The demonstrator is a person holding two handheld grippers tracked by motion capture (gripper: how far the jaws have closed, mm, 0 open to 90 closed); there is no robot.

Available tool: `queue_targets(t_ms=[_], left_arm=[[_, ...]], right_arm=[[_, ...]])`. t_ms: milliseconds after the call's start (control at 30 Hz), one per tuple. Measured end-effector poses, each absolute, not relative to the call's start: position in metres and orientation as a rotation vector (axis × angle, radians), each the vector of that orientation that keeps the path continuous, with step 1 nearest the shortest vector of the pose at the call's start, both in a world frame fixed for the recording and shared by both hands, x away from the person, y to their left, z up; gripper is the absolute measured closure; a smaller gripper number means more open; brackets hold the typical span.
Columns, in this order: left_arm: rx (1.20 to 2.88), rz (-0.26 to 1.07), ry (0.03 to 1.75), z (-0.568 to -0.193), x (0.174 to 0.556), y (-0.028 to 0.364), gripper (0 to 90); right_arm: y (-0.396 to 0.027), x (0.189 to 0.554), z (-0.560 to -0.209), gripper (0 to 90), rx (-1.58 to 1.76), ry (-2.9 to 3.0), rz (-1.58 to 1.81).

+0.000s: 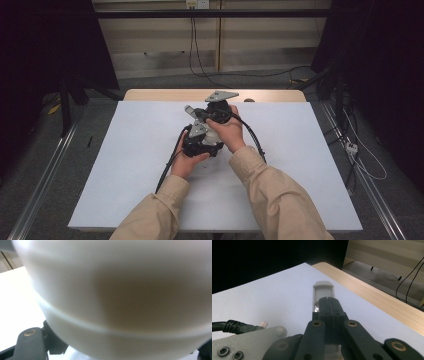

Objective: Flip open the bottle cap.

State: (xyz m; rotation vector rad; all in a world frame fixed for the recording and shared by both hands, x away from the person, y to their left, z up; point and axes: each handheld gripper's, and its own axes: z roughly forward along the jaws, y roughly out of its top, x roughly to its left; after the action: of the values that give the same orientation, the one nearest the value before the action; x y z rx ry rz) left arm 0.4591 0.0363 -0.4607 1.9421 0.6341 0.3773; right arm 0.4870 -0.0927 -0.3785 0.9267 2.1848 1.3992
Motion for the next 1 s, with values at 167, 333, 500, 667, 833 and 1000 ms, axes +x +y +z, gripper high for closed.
queue_targets(t_ms=[167,333,500,667,833,1000], left_arm=[[1.959,0.398,0.638,-0.461,0.458,0.034,17.8],[1.99,0.399,0.641,-0.461,0.456,0.031,13.2],[2.057,0.355,0.702,-0.461,0.454,0.033,9.8],[2.077,0.267,0.74,-0.46,0.451,0.039,6.7],[2.045,0.279,0.734,-0.448,0.445,0.044,5.8],[2.018,0.264,0.732,-0.442,0.443,0.05,6.0]], right_arm=[[-0.092,0.486,-0.379,90.0,0.926,2.183,1.397],[-0.092,0.486,-0.378,88.8,0.91,2.185,1.391],[-0.093,0.484,-0.376,86.5,0.909,2.182,1.381],[-0.093,0.481,-0.373,81.2,0.906,2.172,1.371],[-0.095,0.478,-0.37,72.3,0.92,2.158,1.401],[-0.099,0.473,-0.367,65.6,0.925,2.147,1.417]])
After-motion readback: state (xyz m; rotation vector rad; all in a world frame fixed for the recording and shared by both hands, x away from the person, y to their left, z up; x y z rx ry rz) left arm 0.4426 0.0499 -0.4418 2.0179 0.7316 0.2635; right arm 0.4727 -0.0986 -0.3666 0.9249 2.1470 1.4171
